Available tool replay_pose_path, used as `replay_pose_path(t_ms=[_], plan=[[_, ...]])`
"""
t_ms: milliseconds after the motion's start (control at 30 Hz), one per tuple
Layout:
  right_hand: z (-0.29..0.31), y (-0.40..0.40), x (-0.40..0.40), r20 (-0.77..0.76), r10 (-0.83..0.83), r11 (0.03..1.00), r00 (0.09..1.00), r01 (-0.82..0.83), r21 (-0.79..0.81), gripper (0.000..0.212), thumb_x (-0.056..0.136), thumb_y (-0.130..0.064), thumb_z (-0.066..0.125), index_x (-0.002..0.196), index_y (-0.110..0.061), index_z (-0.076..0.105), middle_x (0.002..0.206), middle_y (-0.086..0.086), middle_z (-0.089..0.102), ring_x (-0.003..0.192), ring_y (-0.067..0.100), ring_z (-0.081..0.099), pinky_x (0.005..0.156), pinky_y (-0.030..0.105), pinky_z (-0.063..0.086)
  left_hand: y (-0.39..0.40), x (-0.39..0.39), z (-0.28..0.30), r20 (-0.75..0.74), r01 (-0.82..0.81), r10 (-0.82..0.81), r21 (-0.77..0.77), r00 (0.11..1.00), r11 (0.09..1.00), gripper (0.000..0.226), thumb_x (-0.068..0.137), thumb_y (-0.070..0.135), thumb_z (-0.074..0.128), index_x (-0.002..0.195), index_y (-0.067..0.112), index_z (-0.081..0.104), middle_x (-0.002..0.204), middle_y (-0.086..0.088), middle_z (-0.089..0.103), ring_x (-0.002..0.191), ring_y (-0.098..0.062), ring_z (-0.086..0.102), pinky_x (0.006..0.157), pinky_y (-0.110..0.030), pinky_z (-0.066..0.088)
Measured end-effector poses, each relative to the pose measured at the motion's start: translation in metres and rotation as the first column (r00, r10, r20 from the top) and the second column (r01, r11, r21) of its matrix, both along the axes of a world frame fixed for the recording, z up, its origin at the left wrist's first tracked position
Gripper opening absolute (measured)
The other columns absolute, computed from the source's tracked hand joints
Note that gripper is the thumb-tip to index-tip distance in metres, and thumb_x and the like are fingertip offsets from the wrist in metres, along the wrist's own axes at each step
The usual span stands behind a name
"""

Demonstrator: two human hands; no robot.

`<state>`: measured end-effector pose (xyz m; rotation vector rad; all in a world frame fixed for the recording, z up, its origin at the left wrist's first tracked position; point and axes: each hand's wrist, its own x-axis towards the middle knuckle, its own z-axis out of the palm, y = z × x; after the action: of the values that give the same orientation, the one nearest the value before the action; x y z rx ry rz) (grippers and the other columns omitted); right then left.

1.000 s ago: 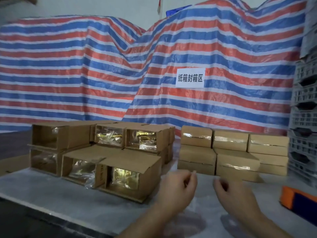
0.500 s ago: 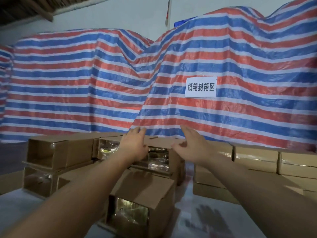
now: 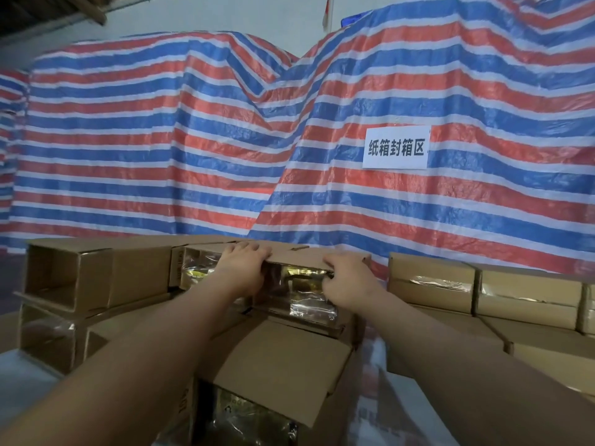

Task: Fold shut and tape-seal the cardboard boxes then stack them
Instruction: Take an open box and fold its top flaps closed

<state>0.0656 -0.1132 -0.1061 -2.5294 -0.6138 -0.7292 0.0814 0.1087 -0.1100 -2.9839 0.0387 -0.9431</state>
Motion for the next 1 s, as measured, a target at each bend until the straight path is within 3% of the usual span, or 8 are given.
replay_pose_path(t_ms=[167, 333, 433, 567, 700, 800, 900, 1000], plan=[[0.0, -0.001, -0.005, 0.048, -0.029, 1.0, 0.998, 0.03, -0.003, 0.032, 0.097, -0.009, 0.049, 0.124, -0.016, 0.064, 0.106, 0.004, 0.067, 0.091, 0.016, 0.061, 0.082, 0.029, 0.054, -0.006, -0.005, 0.003, 0.083, 0.02, -0.017, -0.032, 0.996, 0.999, 0.046, 0.097, 0.016, 0.051, 0.141, 0.028, 0.048, 0.146, -0.001, 0.048, 0.135, -0.022, 0.04, 0.113, -0.039, 0.029], [0.018, -0.015, -0.027, 0.023, -0.019, 0.997, 1.0, 0.017, 0.077, 0.029, 0.094, -0.007, 0.047, 0.109, -0.018, 0.069, 0.091, 0.003, 0.069, 0.083, 0.02, 0.063, 0.068, 0.031, 0.052, -0.021, -0.033, 0.025, 0.19, 0.095, -0.056, -0.204, 0.98, 0.974, 0.028, 0.098, 0.015, 0.045, 0.12, 0.025, 0.058, 0.111, -0.005, 0.067, 0.096, -0.026, 0.062, 0.08, -0.038, 0.054], [0.04, -0.029, -0.048, -0.044, -0.027, 0.991, 0.999, 0.032, 0.127, 0.023, 0.088, -0.004, 0.048, 0.087, -0.013, 0.069, 0.08, 0.007, 0.066, 0.077, 0.024, 0.061, 0.058, 0.029, 0.046, -0.036, -0.056, 0.049, 0.233, 0.201, -0.136, -0.283, 0.963, 0.938, 0.024, 0.1, 0.018, 0.046, 0.117, 0.025, 0.06, 0.103, -0.002, 0.066, 0.087, -0.022, 0.06, 0.069, -0.036, 0.052], [0.066, -0.059, -0.087, -0.122, -0.04, 0.987, 0.992, 0.059, 0.152, 0.022, 0.088, -0.002, 0.049, 0.086, -0.012, 0.068, 0.081, 0.009, 0.063, 0.075, 0.021, 0.057, 0.055, 0.026, 0.044, -0.064, -0.09, 0.077, 0.245, 0.259, -0.202, -0.227, 0.948, 0.939, 0.018, 0.101, 0.019, 0.045, 0.109, 0.023, 0.062, 0.102, -0.004, 0.065, 0.089, -0.024, 0.06, 0.073, -0.038, 0.052], [0.093, -0.101, -0.13, -0.211, -0.079, 0.975, 0.974, 0.12, 0.187, 0.024, 0.087, -0.004, 0.046, 0.096, -0.003, 0.069, 0.086, 0.015, 0.064, 0.081, 0.031, 0.063, 0.064, 0.037, 0.058, -0.104, -0.125, 0.103, 0.128, 0.222, -0.205, -0.141, 0.97, 0.965, 0.014, 0.096, 0.017, 0.052, 0.103, 0.021, 0.064, 0.096, -0.003, 0.063, 0.083, -0.021, 0.057, 0.069, -0.034, 0.047], [0.114, -0.139, -0.16, -0.353, -0.093, 0.966, 0.931, 0.171, 0.196, 0.017, 0.089, -0.006, 0.049, 0.099, -0.004, 0.063, 0.091, 0.021, 0.068, 0.076, 0.032, 0.067, 0.057, 0.038, 0.059, -0.144, -0.152, 0.119, 0.034, 0.204, -0.202, -0.085, 0.979, 0.975, 0.014, 0.094, 0.017, 0.058, 0.106, 0.017, 0.064, 0.085, 0.0, 0.058, 0.074, -0.014, 0.053, 0.067, -0.03, 0.043], [0.125, -0.179, -0.186, -0.504, -0.117, 0.959, 0.856, 0.229, 0.167, 0.016, 0.092, -0.012, 0.056, 0.104, -0.003, 0.061, 0.078, 0.02, 0.07, 0.057, 0.024, 0.068, 0.059, 0.042, 0.061, -0.179, -0.179, 0.127, -0.096, 0.212, -0.218, -0.066, 0.971, 0.975, 0.019, 0.094, 0.018, 0.056, 0.11, 0.013, 0.065, 0.089, -0.005, 0.065, 0.08, -0.019, 0.061, 0.076, -0.033, 0.052], [0.121, -0.215, -0.204, -0.674, -0.103, 0.952, 0.731, 0.268, 0.146, 0.019, 0.096, -0.015, 0.056, 0.11, -0.003, 0.059, 0.074, 0.018, 0.074, 0.063, 0.031, 0.073, 0.06, 0.045, 0.061, -0.205, -0.204, 0.125, -0.308, 0.238, -0.245, -0.059, 0.919, 0.969, 0.025, 0.096, 0.017, 0.048, 0.111, 0.007, 0.066, 0.094, -0.013, 0.072, 0.078, -0.022, 0.07, 0.071, -0.031, 0.059]])
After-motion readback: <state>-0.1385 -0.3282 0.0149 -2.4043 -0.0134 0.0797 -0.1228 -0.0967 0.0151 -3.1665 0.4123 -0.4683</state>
